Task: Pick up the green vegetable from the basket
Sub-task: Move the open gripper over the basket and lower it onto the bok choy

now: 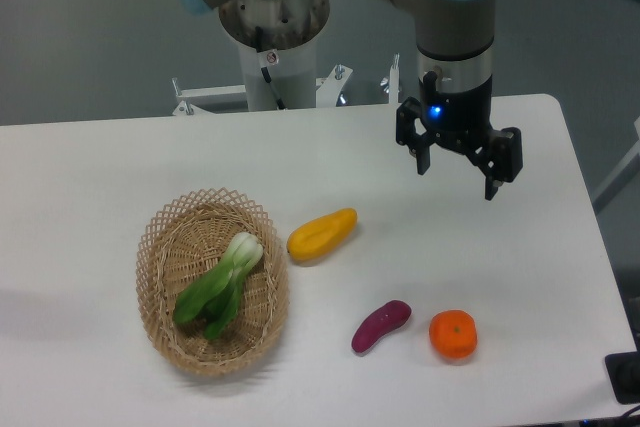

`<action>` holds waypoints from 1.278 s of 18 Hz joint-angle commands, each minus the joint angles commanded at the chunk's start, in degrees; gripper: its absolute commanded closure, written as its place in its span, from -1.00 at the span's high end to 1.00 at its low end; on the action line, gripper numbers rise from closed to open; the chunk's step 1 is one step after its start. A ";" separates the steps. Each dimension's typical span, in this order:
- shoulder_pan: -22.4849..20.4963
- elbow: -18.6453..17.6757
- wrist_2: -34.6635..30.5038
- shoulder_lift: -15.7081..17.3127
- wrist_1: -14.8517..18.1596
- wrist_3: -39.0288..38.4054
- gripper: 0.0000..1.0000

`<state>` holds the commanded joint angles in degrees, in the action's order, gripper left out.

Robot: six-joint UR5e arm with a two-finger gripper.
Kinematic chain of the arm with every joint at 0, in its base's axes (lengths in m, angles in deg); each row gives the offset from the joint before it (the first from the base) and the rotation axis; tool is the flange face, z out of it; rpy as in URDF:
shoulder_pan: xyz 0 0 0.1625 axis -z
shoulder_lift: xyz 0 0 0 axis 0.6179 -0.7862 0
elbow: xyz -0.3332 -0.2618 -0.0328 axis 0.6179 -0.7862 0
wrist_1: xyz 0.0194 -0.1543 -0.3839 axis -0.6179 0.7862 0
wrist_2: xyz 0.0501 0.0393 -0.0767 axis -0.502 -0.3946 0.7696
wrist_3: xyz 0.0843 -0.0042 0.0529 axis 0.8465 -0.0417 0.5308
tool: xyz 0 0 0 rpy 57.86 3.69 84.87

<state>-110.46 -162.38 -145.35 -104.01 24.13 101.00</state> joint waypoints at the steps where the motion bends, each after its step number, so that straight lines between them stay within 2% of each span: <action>1: 0.09 -0.26 0.00 0.00 0.00 0.00 0.99; 6: 0.70 -0.44 0.09 0.00 0.09 -1.14 1.00; 11: 1.58 -0.96 3.86 0.00 0.00 -7.72 1.00; 14: 4.65 -1.75 3.87 -0.17 -0.17 -12.64 1.00; 19: 9.48 -6.23 4.04 0.00 -0.70 -21.16 1.00; 21: 12.38 -7.20 3.78 -0.26 -0.88 -27.74 1.00; 23: 15.72 -8.96 3.43 -1.31 -2.80 -33.29 1.00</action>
<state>-94.74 -171.34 -141.92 -105.32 21.33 67.72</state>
